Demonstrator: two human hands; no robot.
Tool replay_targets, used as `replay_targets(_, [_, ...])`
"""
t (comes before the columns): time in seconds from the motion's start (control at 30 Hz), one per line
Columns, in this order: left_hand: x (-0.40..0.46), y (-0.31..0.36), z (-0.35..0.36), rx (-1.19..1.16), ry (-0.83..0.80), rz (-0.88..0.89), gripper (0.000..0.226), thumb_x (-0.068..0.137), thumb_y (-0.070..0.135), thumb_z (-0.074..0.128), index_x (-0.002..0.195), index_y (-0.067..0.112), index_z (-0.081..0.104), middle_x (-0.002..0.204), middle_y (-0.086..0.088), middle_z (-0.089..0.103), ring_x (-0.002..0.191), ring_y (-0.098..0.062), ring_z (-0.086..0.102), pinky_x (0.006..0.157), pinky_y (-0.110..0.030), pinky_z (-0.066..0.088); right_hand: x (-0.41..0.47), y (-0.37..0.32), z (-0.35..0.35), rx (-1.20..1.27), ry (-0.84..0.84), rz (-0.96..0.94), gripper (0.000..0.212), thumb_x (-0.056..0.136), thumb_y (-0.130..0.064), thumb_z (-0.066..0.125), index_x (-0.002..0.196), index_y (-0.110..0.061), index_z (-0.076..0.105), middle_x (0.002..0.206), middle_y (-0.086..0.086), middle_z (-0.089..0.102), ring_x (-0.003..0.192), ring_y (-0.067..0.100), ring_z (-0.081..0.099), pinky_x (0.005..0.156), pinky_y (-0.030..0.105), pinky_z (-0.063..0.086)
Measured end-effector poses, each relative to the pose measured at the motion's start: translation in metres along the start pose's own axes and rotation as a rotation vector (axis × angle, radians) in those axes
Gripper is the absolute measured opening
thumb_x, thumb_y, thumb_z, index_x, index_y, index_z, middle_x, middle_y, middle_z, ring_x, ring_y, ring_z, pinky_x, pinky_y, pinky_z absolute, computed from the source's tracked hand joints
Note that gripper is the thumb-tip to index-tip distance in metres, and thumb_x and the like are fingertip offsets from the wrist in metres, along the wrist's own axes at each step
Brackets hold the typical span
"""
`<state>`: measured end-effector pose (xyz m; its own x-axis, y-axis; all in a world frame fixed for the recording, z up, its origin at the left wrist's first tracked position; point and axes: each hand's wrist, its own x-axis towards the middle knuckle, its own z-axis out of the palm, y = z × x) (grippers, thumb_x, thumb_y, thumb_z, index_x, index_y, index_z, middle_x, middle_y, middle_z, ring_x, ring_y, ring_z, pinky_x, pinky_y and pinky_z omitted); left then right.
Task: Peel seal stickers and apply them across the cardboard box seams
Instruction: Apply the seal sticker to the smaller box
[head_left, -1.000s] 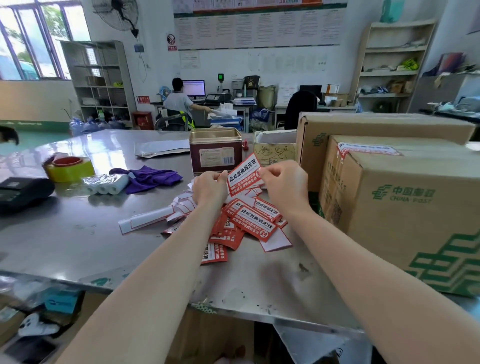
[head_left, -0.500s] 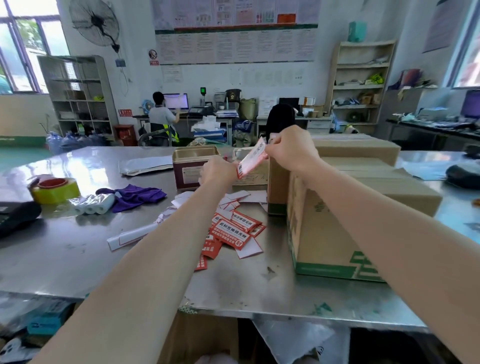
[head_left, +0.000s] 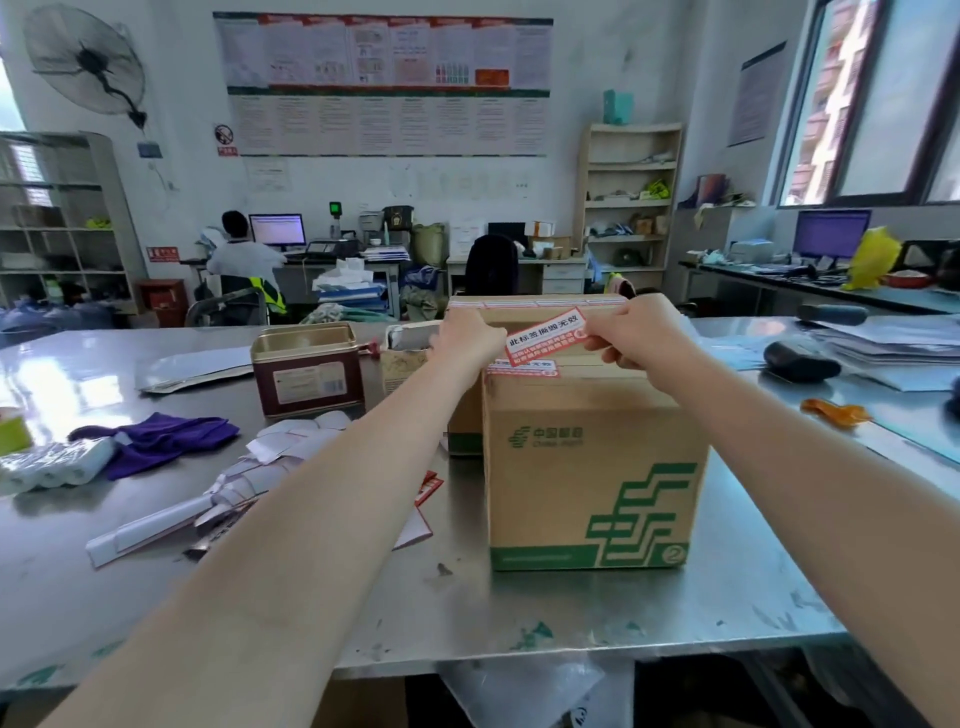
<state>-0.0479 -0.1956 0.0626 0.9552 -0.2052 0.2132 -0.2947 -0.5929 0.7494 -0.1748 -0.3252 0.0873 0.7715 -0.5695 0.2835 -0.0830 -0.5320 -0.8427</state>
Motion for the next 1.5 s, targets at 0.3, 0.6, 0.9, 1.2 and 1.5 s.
replay_targets(0.3, [-0.008, 0.015, 0.021, 0.290, 0.015, 0.170, 0.041, 0.092, 0.038, 0.049, 0.108, 0.004, 0.066, 0.120, -0.020, 0.059, 0.113, -0.038, 0.051, 0.094, -0.046, 0.040, 0.001, 0.026, -0.020, 0.118, 0.016, 0.063, 0.011, 0.086, -0.015, 0.064, 0.081, -0.006, 0.068, 0.070, 0.005, 0.068, 0.043, 0.007, 0.050, 0.032, 0.013, 0.033])
replay_targets(0.6, [-0.025, 0.005, 0.019, 0.533, 0.129, 0.458, 0.021, 0.095, 0.017, 0.041, 0.100, 0.008, 0.060, 0.103, -0.010, 0.062, 0.095, -0.029, 0.058, 0.080, -0.039, 0.041, 0.002, 0.033, -0.040, 0.189, -0.068, 0.247, 0.015, 0.086, -0.021, 0.064, 0.087, -0.006, 0.066, 0.068, -0.001, 0.064, 0.041, 0.004, 0.042, 0.031, 0.010, 0.029])
replay_targets(0.9, [-0.029, 0.006, 0.018, 0.554, 0.126, 0.522, 0.021, 0.094, 0.018, 0.043, 0.095, 0.010, 0.063, 0.100, -0.007, 0.064, 0.092, -0.026, 0.058, 0.082, -0.038, 0.040, -0.002, 0.024, -0.031, 0.089, -0.058, 0.220, 0.017, 0.087, -0.017, 0.062, 0.094, -0.002, 0.067, 0.067, 0.001, 0.065, 0.045, 0.008, 0.043, 0.031, 0.010, 0.032])
replay_targets(1.2, [-0.036, 0.009, 0.014, 0.498, 0.082, 0.564, 0.020, 0.094, 0.017, 0.046, 0.092, 0.010, 0.065, 0.099, -0.006, 0.066, 0.092, -0.024, 0.059, 0.078, -0.036, 0.042, -0.002, 0.024, -0.030, 0.020, -0.054, 0.207, 0.015, 0.087, -0.018, 0.062, 0.083, -0.005, 0.068, 0.065, 0.000, 0.065, 0.043, 0.007, 0.040, 0.038, 0.014, 0.034])
replay_targets(1.5, [-0.052, 0.014, 0.005, 0.434, -0.231, 0.750, 0.033, 0.100, 0.033, 0.033, 0.098, 0.027, 0.066, 0.100, -0.003, 0.068, 0.091, -0.023, 0.059, 0.087, -0.045, 0.047, -0.002, 0.025, -0.030, -0.020, -0.049, 0.187, 0.019, 0.087, -0.019, 0.062, 0.074, -0.006, 0.068, 0.047, -0.004, 0.059, 0.034, 0.005, 0.036, 0.033, 0.013, 0.032])
